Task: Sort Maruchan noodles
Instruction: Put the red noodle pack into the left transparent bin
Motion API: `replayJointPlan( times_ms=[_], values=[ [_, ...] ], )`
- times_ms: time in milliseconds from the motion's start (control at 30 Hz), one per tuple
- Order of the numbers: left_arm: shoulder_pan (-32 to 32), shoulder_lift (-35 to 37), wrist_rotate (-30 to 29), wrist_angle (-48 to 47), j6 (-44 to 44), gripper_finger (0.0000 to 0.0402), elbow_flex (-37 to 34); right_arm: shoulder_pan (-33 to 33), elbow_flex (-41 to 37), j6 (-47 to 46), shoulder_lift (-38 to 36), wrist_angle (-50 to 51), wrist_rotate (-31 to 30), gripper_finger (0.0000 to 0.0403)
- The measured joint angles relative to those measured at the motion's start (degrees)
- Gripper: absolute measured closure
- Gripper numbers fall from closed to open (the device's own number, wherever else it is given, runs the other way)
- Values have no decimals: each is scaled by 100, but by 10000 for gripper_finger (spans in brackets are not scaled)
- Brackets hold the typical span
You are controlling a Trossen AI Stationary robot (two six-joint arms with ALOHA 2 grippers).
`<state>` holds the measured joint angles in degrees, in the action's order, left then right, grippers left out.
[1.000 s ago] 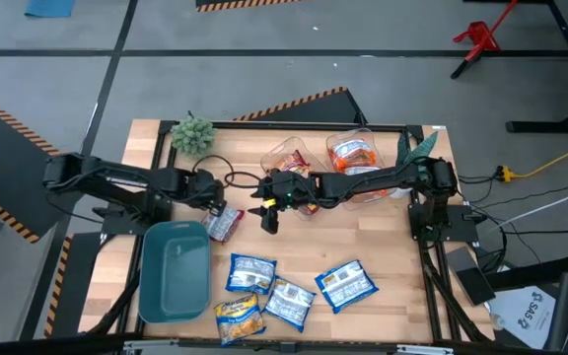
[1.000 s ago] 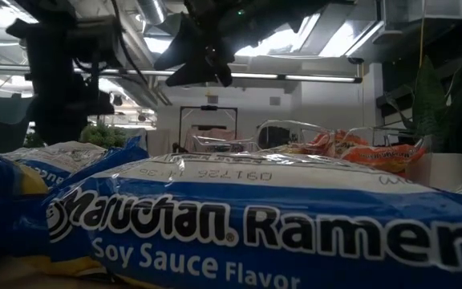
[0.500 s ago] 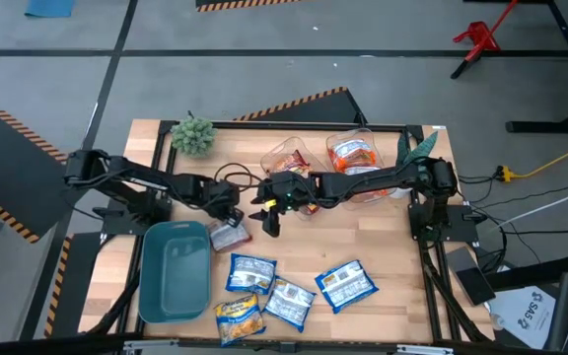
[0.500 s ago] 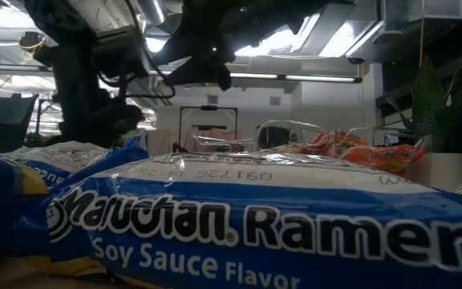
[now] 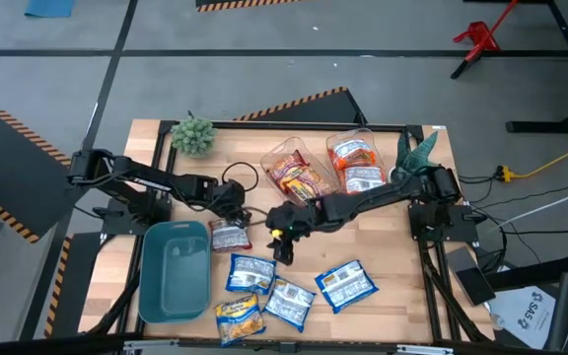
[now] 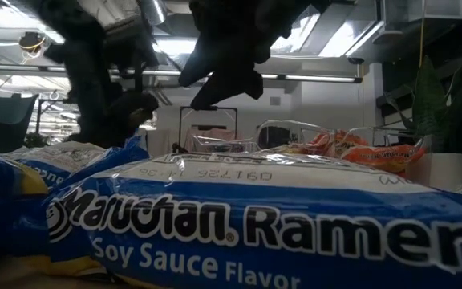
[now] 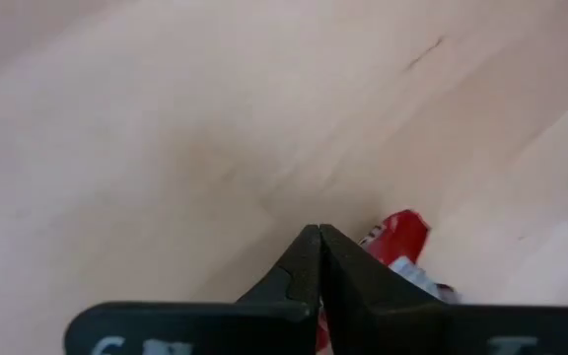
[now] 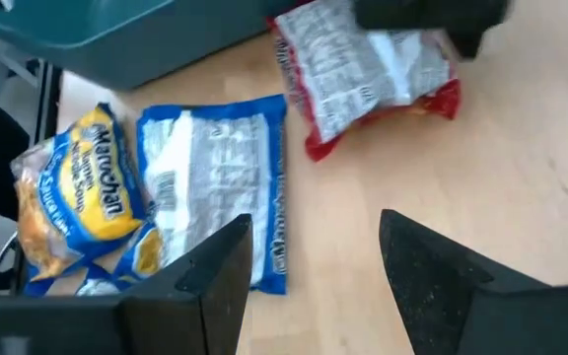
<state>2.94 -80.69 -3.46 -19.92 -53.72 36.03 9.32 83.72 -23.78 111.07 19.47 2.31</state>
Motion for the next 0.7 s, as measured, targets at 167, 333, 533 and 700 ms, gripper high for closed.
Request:
replayJointPlan(
  times_ms=[167,333,533,700],
  values=[
    [-306,123,-748,-1797,186,401,995,152,0,2,0,-8,-323,198],
    [-794,127,-688,-2566,185,401,1408,201,0,-49,0,-40,-379,198],
    [-1232,118,-715,-2816,-378,401,1254,245,0,-45,0,-47,-429,198],
    [-1366,-8,-744,-2742,-583,401,1188,243,0,-56,0,-51,-429,198]
  ],
)
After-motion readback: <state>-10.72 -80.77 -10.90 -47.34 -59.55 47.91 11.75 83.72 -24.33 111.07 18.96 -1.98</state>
